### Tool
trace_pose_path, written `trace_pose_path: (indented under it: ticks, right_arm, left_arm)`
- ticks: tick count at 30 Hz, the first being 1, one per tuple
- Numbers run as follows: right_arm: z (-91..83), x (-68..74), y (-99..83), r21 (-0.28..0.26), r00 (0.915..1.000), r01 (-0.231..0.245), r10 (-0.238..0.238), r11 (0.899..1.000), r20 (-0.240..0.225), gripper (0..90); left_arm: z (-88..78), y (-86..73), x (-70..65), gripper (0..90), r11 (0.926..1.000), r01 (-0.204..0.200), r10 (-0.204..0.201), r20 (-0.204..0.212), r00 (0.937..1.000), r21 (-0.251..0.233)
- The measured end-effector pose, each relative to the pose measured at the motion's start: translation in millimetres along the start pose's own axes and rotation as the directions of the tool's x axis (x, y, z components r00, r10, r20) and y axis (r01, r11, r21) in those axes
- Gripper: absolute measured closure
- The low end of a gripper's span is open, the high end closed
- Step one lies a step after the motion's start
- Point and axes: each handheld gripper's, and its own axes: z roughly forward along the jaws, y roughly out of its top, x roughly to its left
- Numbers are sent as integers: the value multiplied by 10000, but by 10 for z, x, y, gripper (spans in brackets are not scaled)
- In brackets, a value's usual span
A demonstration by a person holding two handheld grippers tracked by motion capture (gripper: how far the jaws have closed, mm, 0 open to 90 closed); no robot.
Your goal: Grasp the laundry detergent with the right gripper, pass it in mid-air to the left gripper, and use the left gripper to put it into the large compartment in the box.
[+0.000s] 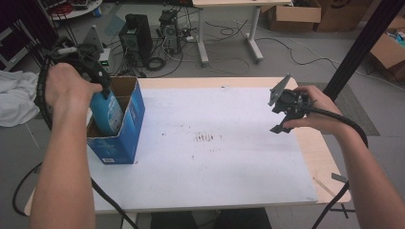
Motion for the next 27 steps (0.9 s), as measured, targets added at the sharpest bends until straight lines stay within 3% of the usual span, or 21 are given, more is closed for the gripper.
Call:
trace_pose_path:
  ticks: [13,27]
  right_arm:
    - [22,1,-26,-28,10000,-42,42,10000,-51,255]
    - [38,9,-14,-37,10000,16,-16,10000,-51,259]
  left_arm:
    - [521,13,-25,386,9988,67,-66,-31,10000,484]
    - [851,-2,-43,386,9967,17,-19,20,10000,811]
